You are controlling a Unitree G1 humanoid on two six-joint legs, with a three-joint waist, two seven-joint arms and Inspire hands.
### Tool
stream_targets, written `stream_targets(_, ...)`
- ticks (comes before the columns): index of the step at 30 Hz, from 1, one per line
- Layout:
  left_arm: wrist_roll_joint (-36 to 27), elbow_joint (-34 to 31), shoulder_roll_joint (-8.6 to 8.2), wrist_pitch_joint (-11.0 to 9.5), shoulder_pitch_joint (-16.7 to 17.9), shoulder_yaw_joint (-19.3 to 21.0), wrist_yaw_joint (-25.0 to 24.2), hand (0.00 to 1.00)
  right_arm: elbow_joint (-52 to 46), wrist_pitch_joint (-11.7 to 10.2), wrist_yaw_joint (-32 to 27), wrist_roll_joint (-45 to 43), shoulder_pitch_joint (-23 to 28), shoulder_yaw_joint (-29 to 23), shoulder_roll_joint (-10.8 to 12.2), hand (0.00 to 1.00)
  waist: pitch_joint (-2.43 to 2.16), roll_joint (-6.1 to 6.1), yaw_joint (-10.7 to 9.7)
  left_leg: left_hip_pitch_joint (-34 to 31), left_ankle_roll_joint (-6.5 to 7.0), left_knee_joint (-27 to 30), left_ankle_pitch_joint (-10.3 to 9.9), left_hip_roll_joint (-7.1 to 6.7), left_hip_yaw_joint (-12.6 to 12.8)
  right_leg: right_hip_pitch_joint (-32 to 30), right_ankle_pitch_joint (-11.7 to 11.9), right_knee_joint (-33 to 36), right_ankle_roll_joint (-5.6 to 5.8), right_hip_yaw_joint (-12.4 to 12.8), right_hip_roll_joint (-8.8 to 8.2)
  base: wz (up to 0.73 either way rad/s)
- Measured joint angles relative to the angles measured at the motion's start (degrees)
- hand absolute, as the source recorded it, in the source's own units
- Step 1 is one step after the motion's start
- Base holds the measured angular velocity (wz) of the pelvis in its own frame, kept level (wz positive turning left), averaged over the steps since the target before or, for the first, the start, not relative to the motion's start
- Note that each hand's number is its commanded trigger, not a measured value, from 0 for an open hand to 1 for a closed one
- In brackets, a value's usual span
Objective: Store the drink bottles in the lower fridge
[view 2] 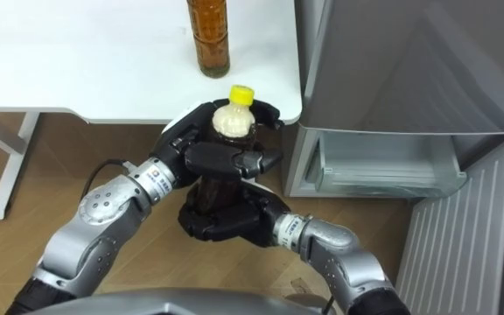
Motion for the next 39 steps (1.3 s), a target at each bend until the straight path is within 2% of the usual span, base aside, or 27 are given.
stream_targets(4,-0.5,0.0,0.03,-0.3,-0.2,0.1,-0.1,0.00,0.0,-0.3,0.0,0.2,0.0,0.0,-0.2,1.00,0.05,0.07,0.0,-0.1,0.00,0.0,0.0,0.00,0.0,0.0,0.0,0.0,0.00,0.1,0.02,0.00)
stream_targets(6,-3.2,0.0,0.01,-0.3,-0.7,0.4,-0.1,0.01,0.0,-0.4,0.2,2.0,0.0,-0.1,-0.3,1.00,0.13,0.09,-0.1,-0.1,0.00,0.0,0.0,0.00,-0.1,0.0,0.0,0.0,0.00,0.1,0.05,0.00)
stream_targets(7,-4.1,0.0,-0.05,-0.4,-0.8,0.5,-0.1,0.84,0.0,-0.4,0.3,2.4,0.0,-0.1,-0.3,1.00,0.13,0.10,-0.1,-0.1,0.00,0.0,0.0,0.00,-0.1,0.0,0.0,0.0,0.00,0.1,0.06,0.00)
stream_targets(8,-6.2,0.0,-0.27,-0.6,-0.8,1.0,-0.1,1.00,0.0,-0.3,0.5,3.4,0.1,-0.2,-0.4,1.00,0.15,0.12,-0.1,-0.2,0.00,0.0,0.0,0.00,-0.1,0.0,0.0,0.0,0.00,0.1,0.06,0.00)
stream_targets(12,-12.4,-0.4,-0.55,-1.1,-0.8,2.1,-0.3,1.00,0.0,0.5,1.4,3.6,0.1,-0.8,-0.5,1.00,0.24,0.31,-0.3,-0.5,0.00,0.0,0.0,0.04,-0.1,-0.3,0.0,0.0,0.00,0.0,0.06,0.00)
stream_targets(19,-12.5,-0.4,-1.23,-1.1,-0.9,2.4,0.0,1.00,0.0,1.0,3.3,3.2,0.1,0.6,-0.6,1.00,0.18,0.36,-0.7,-0.8,0.00,0.1,0.0,0.04,-0.1,-0.6,0.0,0.0,0.00,0.0,0.06,0.00)
stream_targets(20,-12.5,-0.4,-1.36,-1.1,-0.9,2.4,0.0,1.00,0.0,1.0,3.4,3.0,0.1,0.7,-0.6,1.00,0.06,0.38,-0.7,-1.0,0.00,0.1,0.0,0.04,-0.1,-0.8,0.0,0.0,0.00,0.0,0.06,0.00)
stream_targets(29,-12.5,-0.4,-1.14,-1.1,-0.9,2.4,0.0,1.00,0.0,1.7,3.5,1.0,0.1,1.3,-1.0,1.00,-0.09,0.50,-1.1,-1.1,0.00,0.1,0.0,0.04,-0.1,-0.9,0.0,0.0,0.00,0.1,0.06,0.00)
stream_targets(30,-12.5,-0.4,-1.05,-1.1,-0.9,2.3,0.0,0.02,0.0,1.7,3.5,1.0,0.1,1.4,-1.0,1.00,-0.10,0.50,-1.3,-1.0,0.00,0.1,0.0,0.04,-0.1,-0.8,0.0,0.1,0.00,0.1,0.06,0.00)
stream_targets(31,-12.5,-0.4,-1.02,-1.1,-0.9,2.4,0.0,0.00,0.0,1.8,3.5,1.0,0.1,1.5,-1.0,1.00,-0.10,0.51,-1.4,-1.0,0.00,0.2,0.0,0.04,-0.1,-0.8,0.0,0.1,0.00,0.1,0.06,0.00)
stream_targets(37,-14.0,-0.4,0.00,-1.0,-0.9,2.4,-0.1,0.00,-0.2,2.2,3.8,0.8,0.1,1.7,-1.6,1.00,-0.15,0.52,-1.4,-1.0,0.00,0.5,0.0,0.04,-0.1,-1.0,0.0,0.2,0.00,0.2,0.06,0.00)
stream_targets(39,-16.6,-0.4,-0.05,-1.0,-0.9,2.7,-0.1,0.00,-0.2,2.3,4.0,1.2,0.2,1.6,-1.5,1.00,-0.15,0.51,-1.4,-1.0,0.00,0.7,0.0,0.04,-0.1,-0.9,0.0,0.2,0.00,0.2,0.06,0.00)
